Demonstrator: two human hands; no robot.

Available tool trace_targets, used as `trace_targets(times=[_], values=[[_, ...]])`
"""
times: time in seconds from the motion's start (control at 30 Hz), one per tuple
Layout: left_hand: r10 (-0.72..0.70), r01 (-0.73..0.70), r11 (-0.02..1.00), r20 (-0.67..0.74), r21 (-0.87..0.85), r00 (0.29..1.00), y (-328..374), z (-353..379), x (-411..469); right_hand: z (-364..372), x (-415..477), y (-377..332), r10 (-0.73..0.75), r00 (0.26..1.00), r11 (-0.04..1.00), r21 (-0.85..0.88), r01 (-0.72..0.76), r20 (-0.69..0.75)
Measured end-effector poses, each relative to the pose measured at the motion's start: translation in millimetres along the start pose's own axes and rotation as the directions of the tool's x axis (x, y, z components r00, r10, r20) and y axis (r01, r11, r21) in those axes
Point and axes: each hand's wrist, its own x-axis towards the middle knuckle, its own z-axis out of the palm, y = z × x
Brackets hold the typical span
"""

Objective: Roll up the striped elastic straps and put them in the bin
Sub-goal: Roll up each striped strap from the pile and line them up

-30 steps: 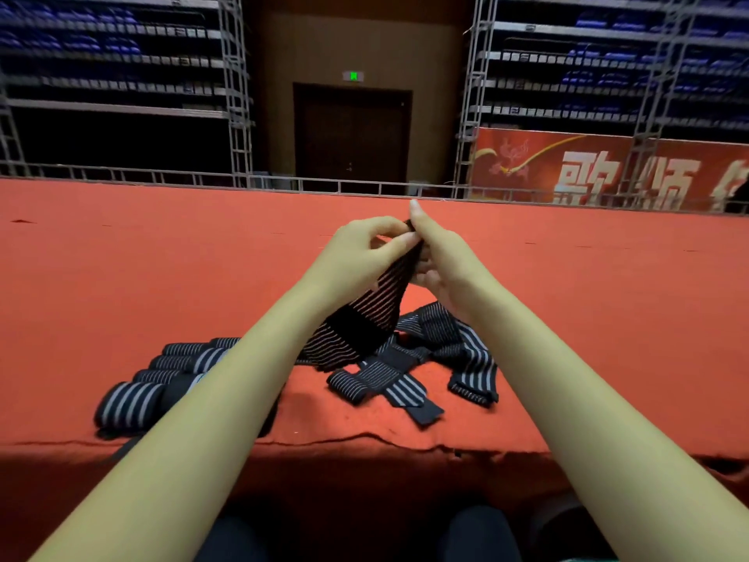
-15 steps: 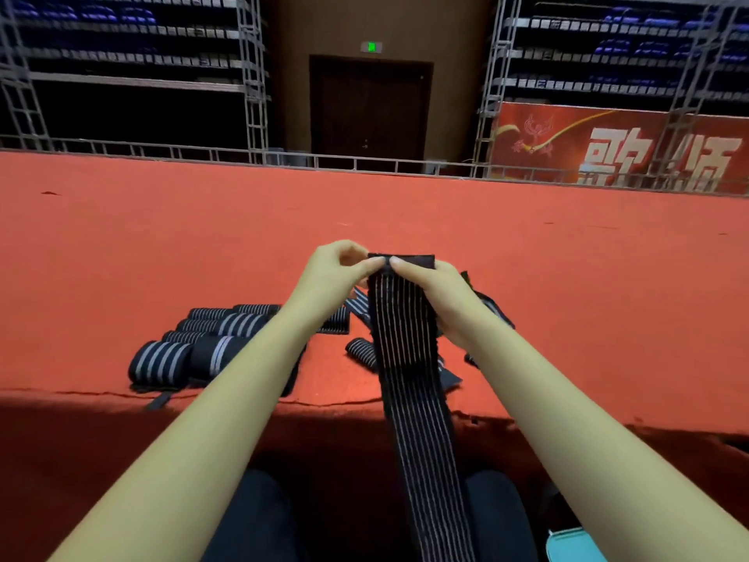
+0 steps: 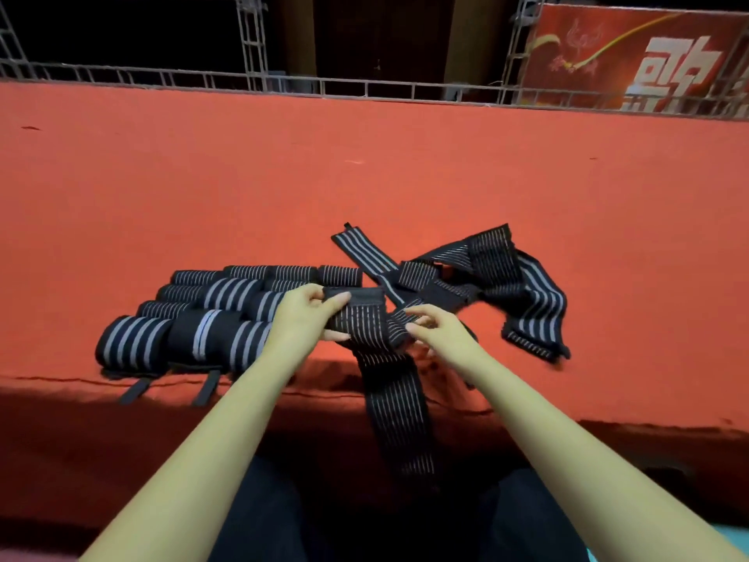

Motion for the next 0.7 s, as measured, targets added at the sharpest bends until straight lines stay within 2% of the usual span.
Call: trace_targets(times=[0.1,0.2,0.27,0.37,0.47,0.53,0.6,0.7], values=[[-0.035,0.035,0.997,-0.002,0.069,0.999,-9.8,-0.4,12.5,14.5,19.9,16.3,0.013,0.999,0.967,-0.255,-0.001,0.047],[-0.039,0.038,0.992,0.002,0.116,0.999,-17.0,1.9,19.8,24.8,33.3,20.5,0.037,0.998,0.866,-0.5,-0.011,0.041],[-0.034,0.035,0.985,-0.006,0.172,0.999,-20.7,4.3,25.7,22.6,40.3,19.3,-0.03,0.999,0.876,-0.482,0.021,-0.012],[-0.014,0.02,0.971,-0.025,0.24,1.0,-18.8,13.4,38.3,-5.8,47.4,19.9,-0.021,0.997,0.964,-0.265,0.002,-0.07],[0.026,-0.009,0.956,-0.053,0.294,0.998,-12.3,28.4,57.3,-54.1,46.0,21.3,-0.028,0.998,0.961,-0.274,0.044,0.061],[0.043,-0.016,0.946,-0.079,0.325,0.996,-12.4,41.3,71.3,-82.7,35.3,22.1,0.041,0.984,0.946,-0.323,0.017,0.172],[0.053,-0.019,0.939,-0.09,0.343,0.995,-17.5,55.3,84.3,-100.7,22.6,23.5,0.1,0.969,0.921,-0.39,-0.004,0.226],[0.008,0.022,0.925,-0.079,0.378,0.997,-34.0,75.3,99.6,-109.6,9.1,25.6,0.155,0.942,0.915,-0.402,-0.024,0.297]])
